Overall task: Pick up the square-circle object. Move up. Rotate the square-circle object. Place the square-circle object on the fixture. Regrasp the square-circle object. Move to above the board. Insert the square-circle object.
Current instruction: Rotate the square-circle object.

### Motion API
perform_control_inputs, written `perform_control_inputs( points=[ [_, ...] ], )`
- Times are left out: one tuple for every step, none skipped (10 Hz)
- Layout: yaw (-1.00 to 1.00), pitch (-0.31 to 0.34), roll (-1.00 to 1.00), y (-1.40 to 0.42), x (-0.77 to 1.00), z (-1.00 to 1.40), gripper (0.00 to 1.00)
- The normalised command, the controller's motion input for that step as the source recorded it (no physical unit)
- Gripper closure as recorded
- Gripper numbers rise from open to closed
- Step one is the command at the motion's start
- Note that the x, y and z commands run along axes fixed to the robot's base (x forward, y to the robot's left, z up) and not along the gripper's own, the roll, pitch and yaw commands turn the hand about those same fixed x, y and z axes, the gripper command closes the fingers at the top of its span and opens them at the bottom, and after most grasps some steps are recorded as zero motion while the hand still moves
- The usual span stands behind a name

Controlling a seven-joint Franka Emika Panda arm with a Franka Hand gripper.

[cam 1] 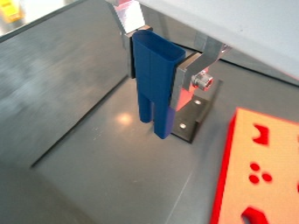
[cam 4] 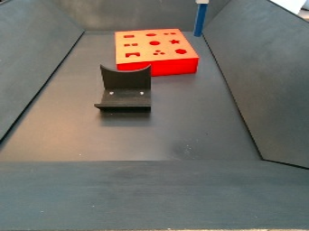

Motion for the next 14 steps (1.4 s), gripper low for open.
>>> perform_control_inputs(
  points=[
    [-1.00,0.041,-0.05,0.01,0.00,0.01,1.00],
    [-1.00,0.046,-0.05,0.01,0.00,0.01,1.00],
    [-1.00,0.051,-0.06,0.01,0.00,0.01,1.00],
    [-1.00,0.057,-0.07,0.01,0.00,0.01,1.00],
    [-1.00,0.069,-0.08,0.01,0.00,0.01,1.00],
    [-1.00,0.082,-0.09,0.01,0.00,0.01,1.00],
    [-1.00,0.029,-0.03,0.00,0.00,0.00,1.00],
    [-1.00,0.031,-0.04,0.00,0.00,0.00,1.00],
    [-1.00,0.033,-0.04,0.00,0.00,0.00,1.00],
    [-1.00,0.036,-0.04,0.01,0.00,0.00,1.00],
    [-1.00,0.040,-0.05,0.01,0.00,0.00,1.00],
    [-1.00,0.045,-0.05,0.01,0.00,0.00,1.00],
    [-1.00,0.051,-0.06,0.01,0.00,0.00,1.00],
    [-1.00,0.055,-0.06,0.01,0.00,0.00,1.00]
  ],
)
